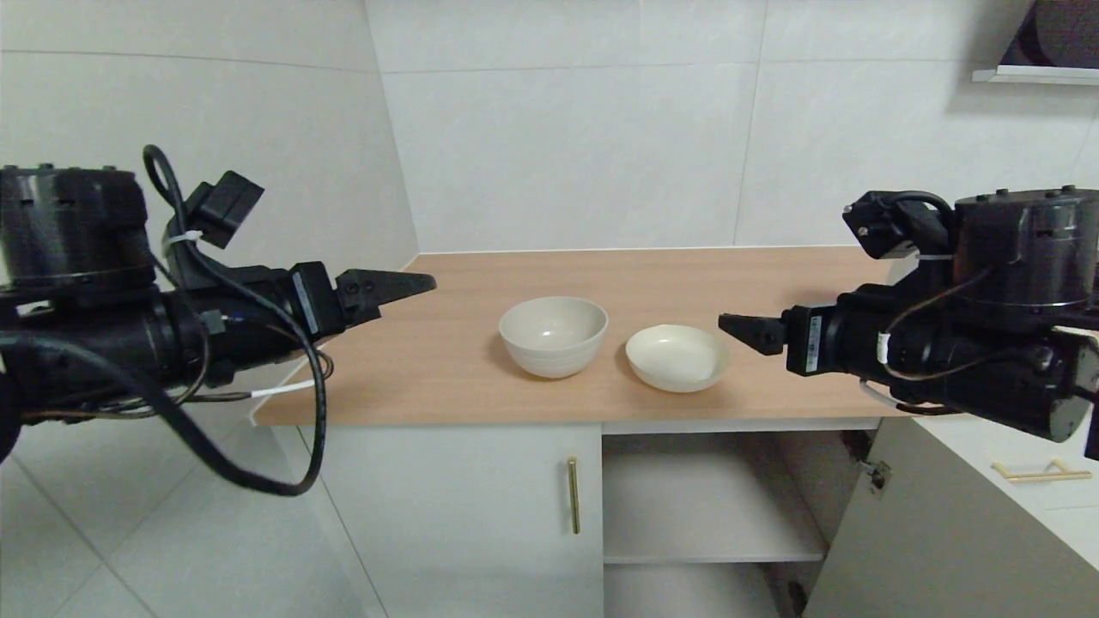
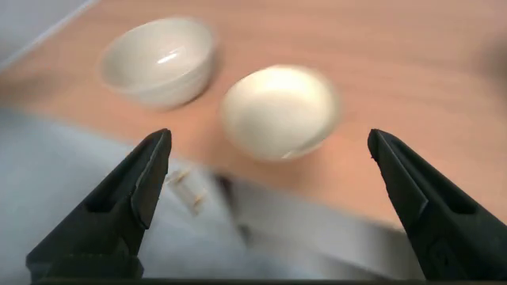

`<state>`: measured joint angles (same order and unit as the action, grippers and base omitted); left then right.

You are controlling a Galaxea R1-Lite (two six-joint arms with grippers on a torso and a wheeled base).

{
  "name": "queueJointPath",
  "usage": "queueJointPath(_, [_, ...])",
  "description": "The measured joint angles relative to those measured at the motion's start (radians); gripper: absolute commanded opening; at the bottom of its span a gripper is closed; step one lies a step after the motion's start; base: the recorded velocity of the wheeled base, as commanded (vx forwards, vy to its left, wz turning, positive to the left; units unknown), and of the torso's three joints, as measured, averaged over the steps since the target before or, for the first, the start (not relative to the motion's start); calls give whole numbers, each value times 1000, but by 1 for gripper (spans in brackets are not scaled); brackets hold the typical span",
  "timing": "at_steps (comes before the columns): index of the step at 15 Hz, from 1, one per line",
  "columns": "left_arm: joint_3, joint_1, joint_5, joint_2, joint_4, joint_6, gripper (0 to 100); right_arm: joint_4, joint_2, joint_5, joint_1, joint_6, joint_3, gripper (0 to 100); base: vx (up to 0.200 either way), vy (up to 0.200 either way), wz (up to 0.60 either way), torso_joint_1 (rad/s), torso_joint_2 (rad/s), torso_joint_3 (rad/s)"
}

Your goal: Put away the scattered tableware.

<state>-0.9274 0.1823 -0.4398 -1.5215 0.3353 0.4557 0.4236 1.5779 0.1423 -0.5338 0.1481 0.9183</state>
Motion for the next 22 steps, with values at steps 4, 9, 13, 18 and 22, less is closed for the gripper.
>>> queueJointPath(4, [-217,60,6,-155,-183,35,100,-25,89,68,3,26,169,100,0,0,0,0,0,0])
queueJointPath(9, [-432,103,63,-282,-375,138,100,-257,181,149,4,341,442,100,0,0,0,0,0,0])
queueJointPath(13, [-512,161,297,-406,-379,164,100,-369,263,158,5,320,509,100,0,0,0,0,0,0])
queueJointPath(18, [-547,184,337,-491,-378,165,100,-565,354,57,54,291,588,100,0,0,0,0,0,0])
queueJointPath(22, [-576,184,343,-548,-374,217,100,-568,411,59,77,277,597,100,0,0,0,0,0,0])
